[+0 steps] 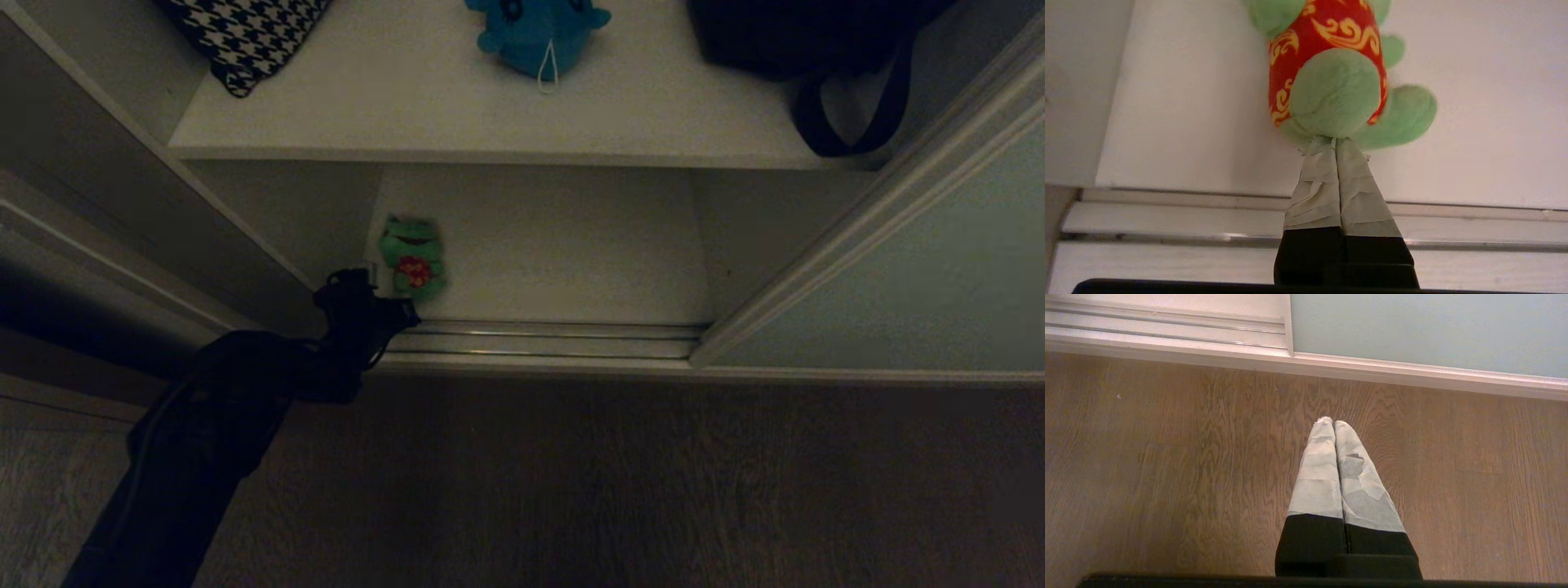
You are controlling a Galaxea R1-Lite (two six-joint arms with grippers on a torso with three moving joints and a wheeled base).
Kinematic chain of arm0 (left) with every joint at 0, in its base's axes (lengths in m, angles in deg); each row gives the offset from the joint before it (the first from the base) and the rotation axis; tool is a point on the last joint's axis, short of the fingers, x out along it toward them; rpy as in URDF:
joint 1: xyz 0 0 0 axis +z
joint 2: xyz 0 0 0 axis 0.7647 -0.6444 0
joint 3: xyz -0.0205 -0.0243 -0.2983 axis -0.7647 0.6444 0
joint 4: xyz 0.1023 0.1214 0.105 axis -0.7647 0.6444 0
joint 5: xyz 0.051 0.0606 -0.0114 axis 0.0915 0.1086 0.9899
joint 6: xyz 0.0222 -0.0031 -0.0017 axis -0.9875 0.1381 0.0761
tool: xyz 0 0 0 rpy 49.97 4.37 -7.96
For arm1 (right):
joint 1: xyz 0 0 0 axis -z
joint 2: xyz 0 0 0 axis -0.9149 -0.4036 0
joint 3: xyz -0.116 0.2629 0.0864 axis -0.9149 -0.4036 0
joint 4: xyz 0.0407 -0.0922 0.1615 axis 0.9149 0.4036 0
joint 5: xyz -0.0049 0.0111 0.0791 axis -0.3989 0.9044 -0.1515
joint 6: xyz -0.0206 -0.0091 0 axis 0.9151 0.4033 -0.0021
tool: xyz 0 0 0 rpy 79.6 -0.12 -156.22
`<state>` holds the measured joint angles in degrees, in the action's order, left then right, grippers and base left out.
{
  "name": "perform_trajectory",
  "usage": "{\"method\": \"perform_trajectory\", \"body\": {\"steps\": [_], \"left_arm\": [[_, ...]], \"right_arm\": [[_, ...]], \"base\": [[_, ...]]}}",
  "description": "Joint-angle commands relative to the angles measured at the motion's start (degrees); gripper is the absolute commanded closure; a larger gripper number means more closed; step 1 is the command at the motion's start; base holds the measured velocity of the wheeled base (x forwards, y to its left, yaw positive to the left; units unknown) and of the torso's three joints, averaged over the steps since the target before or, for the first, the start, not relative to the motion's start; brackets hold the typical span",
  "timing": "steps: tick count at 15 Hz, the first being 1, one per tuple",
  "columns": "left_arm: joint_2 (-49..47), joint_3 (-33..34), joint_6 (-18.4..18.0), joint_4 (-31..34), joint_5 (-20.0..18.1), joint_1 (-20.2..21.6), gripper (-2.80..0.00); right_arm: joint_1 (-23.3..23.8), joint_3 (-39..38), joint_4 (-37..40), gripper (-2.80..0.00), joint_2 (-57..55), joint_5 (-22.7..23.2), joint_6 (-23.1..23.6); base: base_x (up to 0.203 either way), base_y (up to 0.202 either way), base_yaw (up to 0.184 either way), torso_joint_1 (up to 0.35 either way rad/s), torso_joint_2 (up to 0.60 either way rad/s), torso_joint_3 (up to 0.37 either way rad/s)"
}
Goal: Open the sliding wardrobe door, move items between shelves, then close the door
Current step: Place the green doll on the lower shelf
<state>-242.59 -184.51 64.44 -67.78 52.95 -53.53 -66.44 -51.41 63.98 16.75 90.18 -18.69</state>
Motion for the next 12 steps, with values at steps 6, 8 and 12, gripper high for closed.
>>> {"method": "perform_trajectory", "body": {"steps": [6, 8, 12], "left_arm": [[6.85, 8.83, -0.38, -9.05, 1.88, 1.62, 0.00], [12.05, 14.60, -1.00, -6.26, 0.74, 1.90, 0.00], [20.95, 27.98, -1.25, -1.65, -0.61, 1.90, 0.00]], "right_arm": [[-0.02, 0.00, -0.03, 0.00, 0.06, 0.05, 0.02], [-0.02, 0.00, -0.03, 0.00, 0.06, -0.04, 0.02], [-0.02, 0.00, 0.02, 0.00, 0.06, 0.02, 0.02]], "base": [[0.000, 0.000, 0.000, 0.000, 0.00, 0.000], [0.000, 0.000, 0.000, 0.000, 0.00, 0.000], [0.000, 0.000, 0.000, 0.000, 0.00, 0.000]]}}
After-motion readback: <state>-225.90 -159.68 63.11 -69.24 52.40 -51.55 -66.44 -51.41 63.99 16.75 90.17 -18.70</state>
